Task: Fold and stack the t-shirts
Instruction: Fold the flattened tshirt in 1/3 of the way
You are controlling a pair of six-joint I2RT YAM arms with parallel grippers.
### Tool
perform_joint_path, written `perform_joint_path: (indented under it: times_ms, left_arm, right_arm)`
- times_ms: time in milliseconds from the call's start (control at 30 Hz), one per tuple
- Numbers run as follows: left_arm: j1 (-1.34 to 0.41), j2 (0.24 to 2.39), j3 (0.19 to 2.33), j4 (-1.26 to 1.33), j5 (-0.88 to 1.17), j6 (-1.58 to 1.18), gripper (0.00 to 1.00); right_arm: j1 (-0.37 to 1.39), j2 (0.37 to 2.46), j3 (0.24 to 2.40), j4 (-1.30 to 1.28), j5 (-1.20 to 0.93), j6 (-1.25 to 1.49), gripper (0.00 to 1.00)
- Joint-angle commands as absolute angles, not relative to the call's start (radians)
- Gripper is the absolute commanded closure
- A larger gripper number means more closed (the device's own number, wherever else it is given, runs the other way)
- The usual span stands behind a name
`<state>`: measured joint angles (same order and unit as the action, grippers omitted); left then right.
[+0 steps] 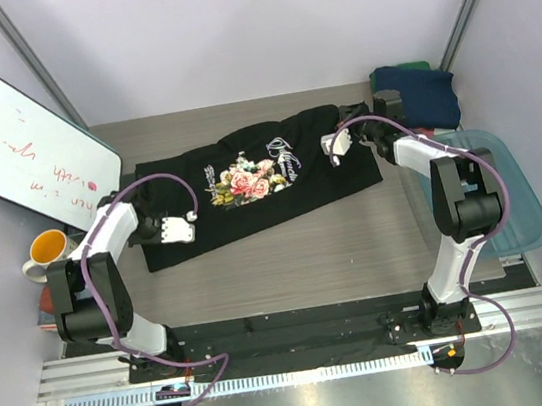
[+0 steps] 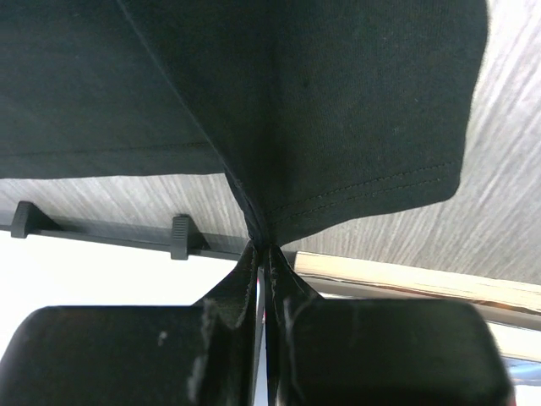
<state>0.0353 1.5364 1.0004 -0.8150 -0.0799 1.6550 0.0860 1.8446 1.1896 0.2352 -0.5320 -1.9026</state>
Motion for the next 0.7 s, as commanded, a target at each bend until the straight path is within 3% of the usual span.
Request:
perform_joint_path:
  times_ms: [0,667]
  left_arm:
    - [0.044,1.549,1.015,-0.756,-0.113,1.64,1.0]
    - [0.044,1.606,1.006,-0.649,-0.16,1.623,1.0]
  right_arm:
    - [0.097,1.855,1.238,0.322,-0.534,-1.882,0.99]
    - [0.115,1.913,1.262,0.426,-0.497,-1.839,0.99]
